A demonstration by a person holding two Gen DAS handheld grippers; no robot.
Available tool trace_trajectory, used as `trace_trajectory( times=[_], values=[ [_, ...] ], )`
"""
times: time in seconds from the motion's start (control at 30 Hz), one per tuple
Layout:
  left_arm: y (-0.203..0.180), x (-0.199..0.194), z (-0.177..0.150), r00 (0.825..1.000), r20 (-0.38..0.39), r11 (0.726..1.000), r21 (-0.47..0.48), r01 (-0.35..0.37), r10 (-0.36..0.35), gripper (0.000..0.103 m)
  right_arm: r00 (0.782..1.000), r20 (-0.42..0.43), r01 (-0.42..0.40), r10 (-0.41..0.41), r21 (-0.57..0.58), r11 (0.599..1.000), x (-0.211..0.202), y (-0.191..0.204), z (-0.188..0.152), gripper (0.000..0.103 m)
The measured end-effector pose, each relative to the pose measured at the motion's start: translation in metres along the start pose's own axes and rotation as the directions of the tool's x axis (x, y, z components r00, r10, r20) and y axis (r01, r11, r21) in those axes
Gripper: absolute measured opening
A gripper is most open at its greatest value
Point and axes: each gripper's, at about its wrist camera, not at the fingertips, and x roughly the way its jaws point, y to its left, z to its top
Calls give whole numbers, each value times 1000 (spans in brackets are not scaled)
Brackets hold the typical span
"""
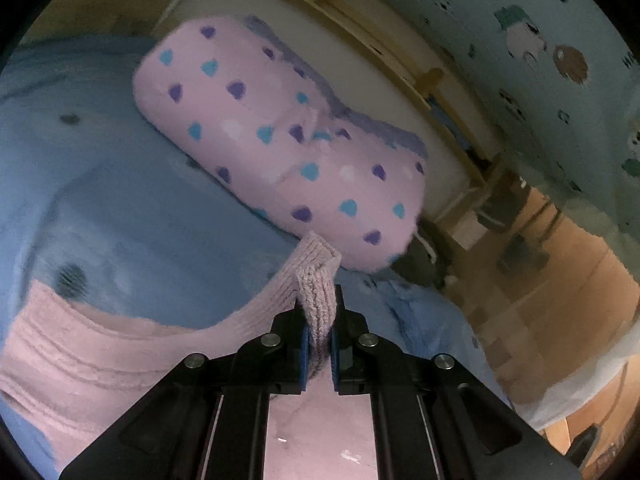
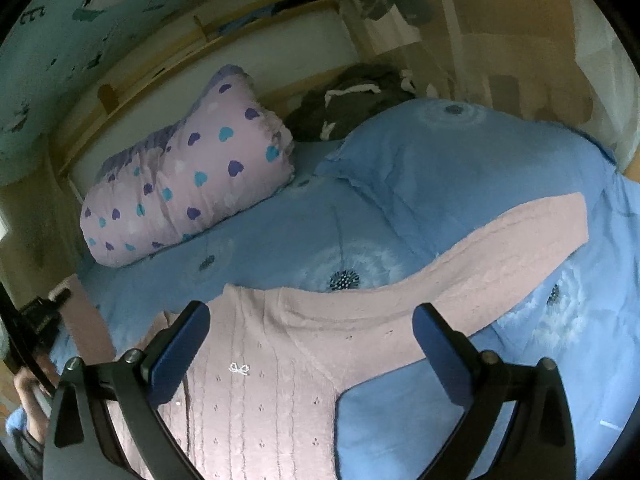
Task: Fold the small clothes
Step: 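Lift the cuff with the left tool and lay the sleeve across the cardigan body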
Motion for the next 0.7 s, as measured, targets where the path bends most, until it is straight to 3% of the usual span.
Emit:
trace_trajectory(
  times=[0.13, 0.2, 0.27, 0.47, 0.7],
  values=[
    [-17, 29, -34, 998, -64, 1000, 19, 1, 1, 2, 1000, -17, 1, 0, 61, 998, 7, -8, 0, 103],
    [-28, 43, -53, 997, -82, 998, 65, -2, 7, 2, 998, -32, -44, 48, 94, 995, 10, -10, 2, 103],
    [-36, 52, -67, 996, -89, 996, 90, -6, 15, 2, 997, -37, -67, 70, 83, 994, 9, -7, 3, 103],
    [-51, 77, -98, 992, -129, 995, 93, 19, -6, 2, 999, 2, -38, 38, 5, 999, 0, 2, 6, 103],
    [-74, 93, -126, 986, -169, 987, 159, 38, -11, 2, 998, -35, -49, 52, 71, 996, 8, -9, 7, 103]
  ],
)
